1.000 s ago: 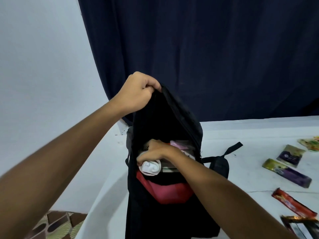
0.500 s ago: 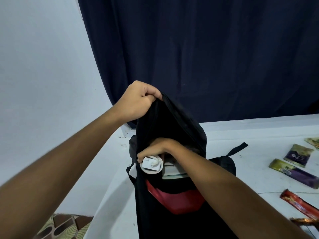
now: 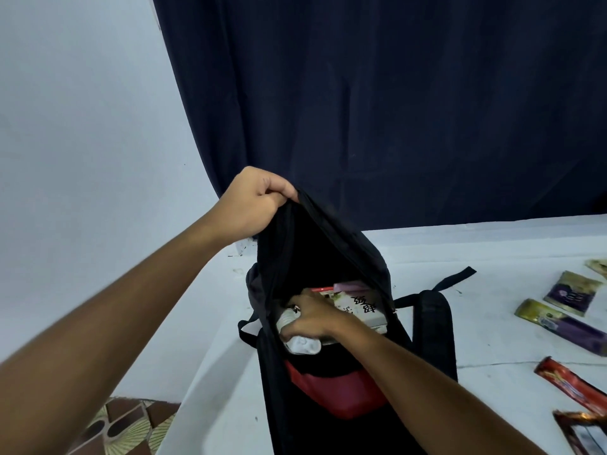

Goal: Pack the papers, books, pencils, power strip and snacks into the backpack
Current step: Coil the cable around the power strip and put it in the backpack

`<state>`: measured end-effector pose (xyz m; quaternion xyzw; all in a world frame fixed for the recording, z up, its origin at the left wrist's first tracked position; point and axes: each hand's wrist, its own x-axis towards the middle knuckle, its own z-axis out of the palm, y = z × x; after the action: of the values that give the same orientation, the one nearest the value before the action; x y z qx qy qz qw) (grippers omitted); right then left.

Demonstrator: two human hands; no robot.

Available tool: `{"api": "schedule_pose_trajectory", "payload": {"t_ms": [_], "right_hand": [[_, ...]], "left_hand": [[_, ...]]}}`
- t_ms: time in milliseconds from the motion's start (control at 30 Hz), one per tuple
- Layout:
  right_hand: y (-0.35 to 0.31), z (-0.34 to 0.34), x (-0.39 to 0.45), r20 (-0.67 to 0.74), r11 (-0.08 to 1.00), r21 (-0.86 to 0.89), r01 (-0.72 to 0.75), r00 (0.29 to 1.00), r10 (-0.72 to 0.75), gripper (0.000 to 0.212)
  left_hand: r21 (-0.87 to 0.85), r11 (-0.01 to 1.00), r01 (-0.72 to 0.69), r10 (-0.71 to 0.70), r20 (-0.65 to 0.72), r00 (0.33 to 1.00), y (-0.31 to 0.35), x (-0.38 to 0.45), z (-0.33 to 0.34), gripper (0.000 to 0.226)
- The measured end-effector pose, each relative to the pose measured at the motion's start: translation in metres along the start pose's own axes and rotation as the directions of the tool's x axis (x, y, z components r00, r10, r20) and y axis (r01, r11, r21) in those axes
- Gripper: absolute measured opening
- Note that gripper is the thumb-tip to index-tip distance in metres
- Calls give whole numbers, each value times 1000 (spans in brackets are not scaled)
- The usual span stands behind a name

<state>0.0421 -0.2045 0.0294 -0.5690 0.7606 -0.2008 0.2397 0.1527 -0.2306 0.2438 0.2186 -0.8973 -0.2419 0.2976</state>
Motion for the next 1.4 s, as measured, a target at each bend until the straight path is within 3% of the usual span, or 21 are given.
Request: {"api": "schedule_pose_trajectory", "payload": {"t_ms": [167,300,367,467,533,600,633,700,767,800,867,900,933,967,1033,1100,1167,1300,1400], "right_hand": [[15,30,-19,-128,997,59,56,991,-48,81],[5,34,-34,-230,942,-332,45,965,-127,90],[-8,27,-48,-203,935,-356,17,975,-95,93],[-37,2,-98,-16,929,-346,128,990,-143,66],[-51,-28,-144,267,955,-113,273,934,-235,44],[-58,-61,-191,458,923,293,250,810,-365,35],[-53,-75,-209,415,843,498,204,798,-438,31],[-30,-92,-226,149,643,745,175,897,-416,20],[3,-92,-225,-170,581,792,186,982,-84,16],[22,-85,-221,-291,616,775,145,946,143,17],[58,-65,-209,-404,710,702,-51,793,456,25],[73,-53,-207,-386,720,673,-169,750,537,37],[83,-40,-205,-336,708,659,-255,742,580,54],[91,-28,-204,-270,683,661,-310,751,602,67],[95,-10,-199,-191,634,700,-330,769,610,79],[98,0,-189,-202,649,687,-326,773,602,90],[106,5,-177,-240,701,639,-317,783,574,97],[123,3,-166,-271,769,589,-247,837,476,63],[149,-3,-165,-271,797,572,-195,872,408,56]], "left_hand": [[-58,998,13,-13,2,1000,-10,-15,9,47],[-61,998,13,-12,6,1000,-14,-31,11,45],[-60,998,0,0,-5,1000,-15,-42,12,44],[-64,997,-37,39,28,999,-22,-65,14,42],[-88,994,-64,74,113,991,-26,-84,14,37],[-106,991,-84,108,250,962,-31,-105,18,31],[-115,990,-84,118,334,935,-31,-117,21,29],[-202,979,-28,131,517,846,-35,-138,27,26],[-357,914,192,79,620,780,-47,-154,35,19],[-409,876,256,33,580,814,-56,-158,41,13],[-361,898,250,-150,281,948,-83,-160,56,10],[-287,914,288,-266,114,957,-95,-161,65,11],[-244,894,375,-384,11,923,-107,-163,73,16],[-255,839,481,-498,-3,867,-117,-166,82,28],[-350,698,624,-633,106,767,-136,-176,102,58],[-411,645,644,-658,131,742,-146,-184,123,82],[-412,671,617,-659,50,751,-148,-183,138,92],[-331,683,651,-703,-59,709,-133,-175,157,90],[-320,673,667,-727,-121,676,-118,-181,175,90]]}}
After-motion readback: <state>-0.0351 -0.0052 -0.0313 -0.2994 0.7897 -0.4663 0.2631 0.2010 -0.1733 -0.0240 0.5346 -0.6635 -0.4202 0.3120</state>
